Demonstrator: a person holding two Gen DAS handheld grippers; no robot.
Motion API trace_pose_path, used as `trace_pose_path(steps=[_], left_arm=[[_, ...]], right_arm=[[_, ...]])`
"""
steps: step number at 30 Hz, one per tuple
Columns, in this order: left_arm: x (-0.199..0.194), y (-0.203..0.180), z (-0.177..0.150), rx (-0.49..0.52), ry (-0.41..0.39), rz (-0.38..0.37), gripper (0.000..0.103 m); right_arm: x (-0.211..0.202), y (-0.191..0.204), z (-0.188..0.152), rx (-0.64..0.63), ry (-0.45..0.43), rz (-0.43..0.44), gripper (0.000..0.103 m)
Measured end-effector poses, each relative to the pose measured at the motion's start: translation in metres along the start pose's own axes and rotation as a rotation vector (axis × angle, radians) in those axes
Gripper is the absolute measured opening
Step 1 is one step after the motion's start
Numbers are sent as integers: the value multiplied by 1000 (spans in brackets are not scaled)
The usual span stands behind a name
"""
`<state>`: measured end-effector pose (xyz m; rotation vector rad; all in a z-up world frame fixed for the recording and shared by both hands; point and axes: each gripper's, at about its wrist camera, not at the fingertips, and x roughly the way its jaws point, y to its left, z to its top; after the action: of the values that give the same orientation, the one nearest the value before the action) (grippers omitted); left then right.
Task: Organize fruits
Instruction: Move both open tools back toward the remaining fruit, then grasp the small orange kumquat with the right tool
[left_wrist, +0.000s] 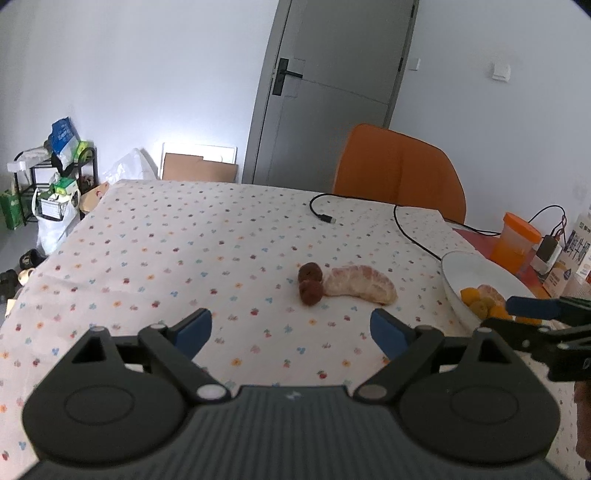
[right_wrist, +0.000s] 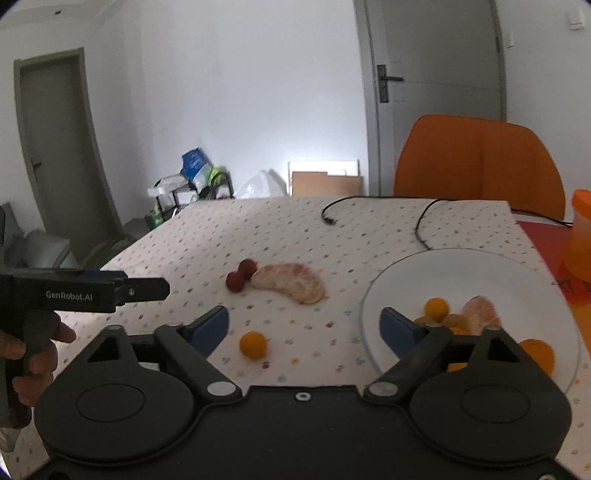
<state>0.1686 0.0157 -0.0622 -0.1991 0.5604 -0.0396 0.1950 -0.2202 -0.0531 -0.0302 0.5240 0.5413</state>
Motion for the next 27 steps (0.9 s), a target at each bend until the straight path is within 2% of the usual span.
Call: trace_pose_path(steps=[13,24,27], left_arm=[[-1,17,-10,-46,7,-5,82],[3,27,-16,-60,20,3,69],[6,27,-16,-59,26,2,65]], right_arm=[[28,30,-6,-50,90,37,63],[45,31,-11,-29,128,42,56],[50,32,-12,-30,138,43,46]])
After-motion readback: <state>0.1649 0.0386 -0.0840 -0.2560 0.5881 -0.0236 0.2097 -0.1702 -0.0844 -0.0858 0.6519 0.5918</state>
